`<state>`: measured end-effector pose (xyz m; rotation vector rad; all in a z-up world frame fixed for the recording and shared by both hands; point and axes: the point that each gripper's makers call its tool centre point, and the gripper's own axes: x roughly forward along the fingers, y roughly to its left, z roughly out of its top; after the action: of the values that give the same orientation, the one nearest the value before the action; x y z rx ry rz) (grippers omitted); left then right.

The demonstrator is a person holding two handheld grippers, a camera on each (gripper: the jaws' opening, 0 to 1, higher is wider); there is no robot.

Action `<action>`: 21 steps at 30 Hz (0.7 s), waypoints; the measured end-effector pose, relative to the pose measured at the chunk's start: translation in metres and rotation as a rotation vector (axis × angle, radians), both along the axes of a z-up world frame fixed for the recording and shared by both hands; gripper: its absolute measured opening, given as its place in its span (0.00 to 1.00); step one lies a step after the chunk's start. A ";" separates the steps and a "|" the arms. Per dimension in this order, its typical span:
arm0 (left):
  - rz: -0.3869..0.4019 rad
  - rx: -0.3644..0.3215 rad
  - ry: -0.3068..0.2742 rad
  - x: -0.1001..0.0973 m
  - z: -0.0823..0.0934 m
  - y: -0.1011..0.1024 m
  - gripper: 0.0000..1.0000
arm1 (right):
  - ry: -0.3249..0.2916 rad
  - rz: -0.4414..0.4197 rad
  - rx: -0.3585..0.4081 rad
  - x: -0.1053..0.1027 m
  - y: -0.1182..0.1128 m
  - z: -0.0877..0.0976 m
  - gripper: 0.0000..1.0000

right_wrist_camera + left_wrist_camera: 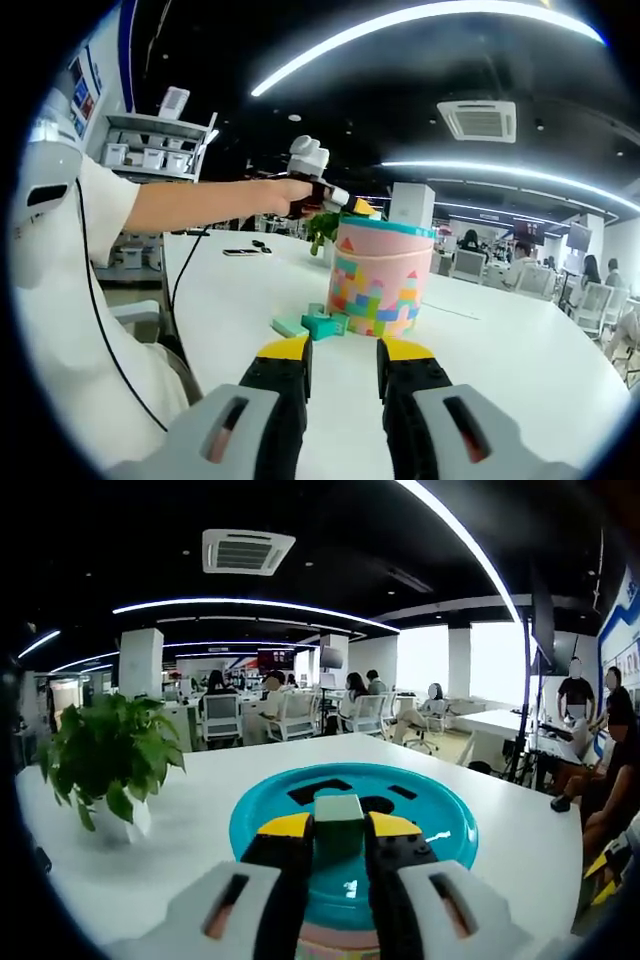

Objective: Arrange the toys in the designated storage area by placing each visible toy with the group until no toy remains scattered across the table.

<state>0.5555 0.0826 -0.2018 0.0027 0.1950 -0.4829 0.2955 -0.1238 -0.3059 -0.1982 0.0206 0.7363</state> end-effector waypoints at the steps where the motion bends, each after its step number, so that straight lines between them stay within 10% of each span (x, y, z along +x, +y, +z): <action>1: 0.001 0.001 -0.001 0.002 0.000 0.001 0.21 | 0.001 0.000 0.000 0.000 0.000 0.000 0.26; 21: 0.051 0.086 -0.043 0.010 0.002 0.010 0.21 | 0.012 -0.002 -0.004 0.001 0.000 -0.004 0.26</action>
<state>0.5655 0.0930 -0.1997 0.0918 0.1729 -0.4232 0.2964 -0.1239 -0.3104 -0.1973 0.0334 0.7354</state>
